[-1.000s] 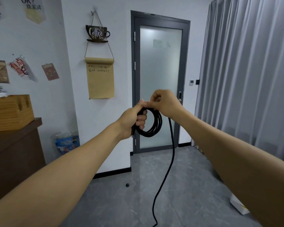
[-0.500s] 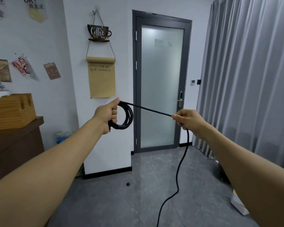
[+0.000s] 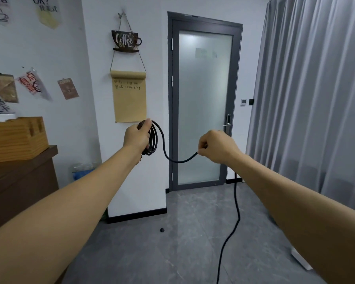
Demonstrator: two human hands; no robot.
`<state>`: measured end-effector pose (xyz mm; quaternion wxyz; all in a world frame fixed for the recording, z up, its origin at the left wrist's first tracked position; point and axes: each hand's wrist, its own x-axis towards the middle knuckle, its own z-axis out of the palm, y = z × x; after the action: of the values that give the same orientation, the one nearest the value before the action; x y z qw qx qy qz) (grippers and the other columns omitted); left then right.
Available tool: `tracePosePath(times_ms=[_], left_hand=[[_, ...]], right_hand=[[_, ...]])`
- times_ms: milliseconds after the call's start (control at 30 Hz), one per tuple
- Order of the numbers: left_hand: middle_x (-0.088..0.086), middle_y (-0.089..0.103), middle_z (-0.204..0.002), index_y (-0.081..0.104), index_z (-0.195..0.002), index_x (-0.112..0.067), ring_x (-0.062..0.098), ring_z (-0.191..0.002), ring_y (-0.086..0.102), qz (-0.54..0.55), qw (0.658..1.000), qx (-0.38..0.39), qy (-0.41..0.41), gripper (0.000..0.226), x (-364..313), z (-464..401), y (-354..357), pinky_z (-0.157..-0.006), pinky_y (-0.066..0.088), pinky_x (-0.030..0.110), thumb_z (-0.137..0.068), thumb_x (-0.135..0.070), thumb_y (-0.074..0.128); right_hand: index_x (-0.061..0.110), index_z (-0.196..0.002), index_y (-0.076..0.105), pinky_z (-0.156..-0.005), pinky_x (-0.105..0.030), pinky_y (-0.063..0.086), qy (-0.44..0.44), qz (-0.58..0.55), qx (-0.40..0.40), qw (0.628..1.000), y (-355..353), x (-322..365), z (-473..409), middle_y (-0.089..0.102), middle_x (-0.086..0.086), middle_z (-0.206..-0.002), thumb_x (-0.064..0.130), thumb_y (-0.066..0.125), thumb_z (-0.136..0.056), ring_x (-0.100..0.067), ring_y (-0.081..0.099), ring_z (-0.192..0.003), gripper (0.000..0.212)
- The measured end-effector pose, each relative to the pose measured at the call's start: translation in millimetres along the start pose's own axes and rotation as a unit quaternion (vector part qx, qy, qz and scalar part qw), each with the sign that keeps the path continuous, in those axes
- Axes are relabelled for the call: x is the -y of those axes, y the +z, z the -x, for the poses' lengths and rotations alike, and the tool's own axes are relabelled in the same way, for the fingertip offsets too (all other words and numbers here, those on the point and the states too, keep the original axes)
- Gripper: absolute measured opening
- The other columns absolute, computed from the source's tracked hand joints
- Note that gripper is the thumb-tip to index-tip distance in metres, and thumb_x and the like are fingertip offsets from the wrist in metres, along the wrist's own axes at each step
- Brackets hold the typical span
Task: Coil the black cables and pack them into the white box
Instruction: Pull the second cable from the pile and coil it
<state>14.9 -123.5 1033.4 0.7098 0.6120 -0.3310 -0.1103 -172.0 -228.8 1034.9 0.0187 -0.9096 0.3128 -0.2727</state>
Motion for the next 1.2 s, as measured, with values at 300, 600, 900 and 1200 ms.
tracePosePath(times_ms=[300, 600, 900, 1200], left_hand=[[-0.001, 0.040, -0.062, 0.040, -0.067, -0.016, 0.016, -0.053, 0.038, -0.093, 0.995, 0.028, 0.023, 0.039, 7.6, 4.8, 17.2, -0.053, 0.032, 0.027, -0.096, -0.041, 0.046], [0.001, 0.051, -0.062, 0.052, -0.072, -0.012, 0.014, -0.053, 0.046, -0.136, 0.970, 0.201, -0.004, 0.046, 3.9, 28.6, 30.0, -0.052, 0.038, 0.020, -0.094, -0.052, 0.042], [-0.009, 0.032, -0.052, 0.041, -0.070, -0.020, 0.007, -0.045, 0.031, 0.021, 0.939, 0.319, -0.124, 0.047, 4.5, 47.6, 38.7, -0.047, 0.036, 0.017, -0.091, -0.061, 0.035], [-0.012, 0.028, -0.044, 0.045, -0.071, -0.017, 0.002, -0.036, 0.025, 0.118, 0.927, 0.324, -0.146, 0.044, -0.4, 46.4, 33.0, -0.040, 0.029, 0.013, -0.092, -0.055, 0.040]], right_hand=[[0.012, -0.074, 0.066, -0.062, -0.024, 0.044, -0.074, -0.117, 0.074, 0.988, -5.9, 28.6, -3.8, 0.056, 0.010, -0.066, 0.019, 0.068, -0.084, -0.010, 0.051, -0.064, 0.013], [0.005, -0.080, 0.068, -0.052, -0.017, 0.036, -0.073, -0.190, 0.053, 0.978, -9.9, 32.2, -5.7, 0.054, 0.001, -0.063, 0.024, 0.070, -0.084, -0.011, 0.045, -0.057, 0.019], [0.010, -0.073, 0.061, -0.048, -0.010, 0.034, -0.010, -0.264, -0.002, 0.964, -12.2, 17.4, -4.4, 0.051, 0.005, -0.058, 0.028, 0.080, -0.071, -0.005, 0.042, -0.052, 0.027], [0.011, -0.100, 0.056, -0.057, -0.018, 0.037, -0.033, -0.203, 0.039, 0.978, 1.8, 2.9, 10.5, 0.051, 0.007, -0.073, 0.044, 0.070, -0.079, -0.005, 0.045, -0.062, 0.042]])
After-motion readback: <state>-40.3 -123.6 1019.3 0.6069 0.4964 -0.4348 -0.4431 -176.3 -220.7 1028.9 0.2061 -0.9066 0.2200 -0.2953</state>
